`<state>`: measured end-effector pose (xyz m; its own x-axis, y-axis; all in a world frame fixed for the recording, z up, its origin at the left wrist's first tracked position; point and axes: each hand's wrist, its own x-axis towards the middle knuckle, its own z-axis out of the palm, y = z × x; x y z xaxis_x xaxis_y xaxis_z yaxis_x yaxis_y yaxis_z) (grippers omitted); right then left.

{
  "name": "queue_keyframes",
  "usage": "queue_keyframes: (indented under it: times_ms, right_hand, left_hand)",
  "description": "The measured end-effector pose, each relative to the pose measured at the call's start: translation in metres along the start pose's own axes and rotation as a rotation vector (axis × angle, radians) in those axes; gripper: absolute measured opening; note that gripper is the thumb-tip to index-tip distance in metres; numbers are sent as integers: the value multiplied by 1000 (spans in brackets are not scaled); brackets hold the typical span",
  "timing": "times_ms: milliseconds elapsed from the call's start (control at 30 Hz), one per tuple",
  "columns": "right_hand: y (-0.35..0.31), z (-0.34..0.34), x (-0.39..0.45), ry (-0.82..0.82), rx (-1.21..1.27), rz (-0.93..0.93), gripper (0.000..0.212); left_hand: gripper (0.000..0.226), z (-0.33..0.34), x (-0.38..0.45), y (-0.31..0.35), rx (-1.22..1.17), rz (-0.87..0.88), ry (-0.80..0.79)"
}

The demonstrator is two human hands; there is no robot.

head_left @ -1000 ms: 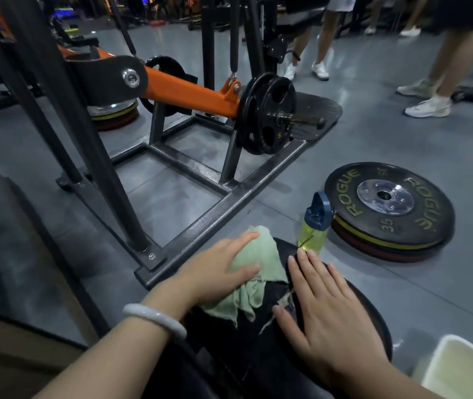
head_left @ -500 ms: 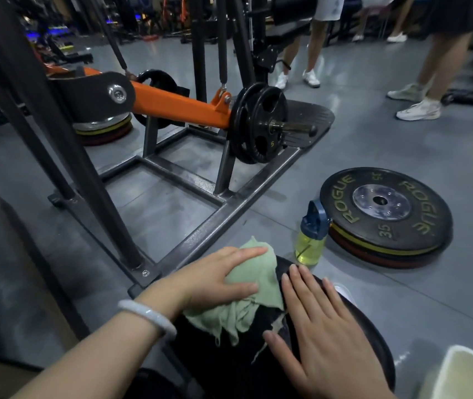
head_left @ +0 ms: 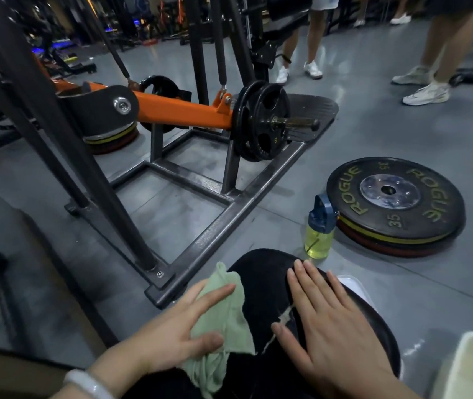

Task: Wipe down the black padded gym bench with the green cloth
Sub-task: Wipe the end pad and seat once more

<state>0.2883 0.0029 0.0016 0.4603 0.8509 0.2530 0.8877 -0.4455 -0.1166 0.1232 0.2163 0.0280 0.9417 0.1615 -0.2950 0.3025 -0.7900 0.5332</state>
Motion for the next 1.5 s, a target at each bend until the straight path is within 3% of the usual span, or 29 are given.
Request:
queue_keyframes:
  times_ms: [167,300,467,700,900,1100,1333,1500]
  right_hand:
    - [1,6,1,51,5,-8,79]
    - [1,7,1,43,9,-7,77]
    - [1,1,1,-13,7,-3,77]
    - [1,-1,1,-21,33,20,77]
    - [0,0,2,-25,43,17,80]
    - [-3,-5,0,-15,39,17,78]
    - [-2,-7,-1,6,124,1,75]
    - [0,-10,-3,100,289,-48,63]
  left_hand:
    - [76,-23,58,15,125,48,-77]
    - [74,-21,85,21,85,68,14]
    - [74,-7,48,13,-8,23,102]
    - [81,14,-13,5,4,-49,-2]
    - [72,5,28,19,-99,-176,155]
    - [58,17,28,65,109,-424,293]
    - [59,54,10,87,-53,-561,502]
    - [61,75,13,111,-34,-654,573]
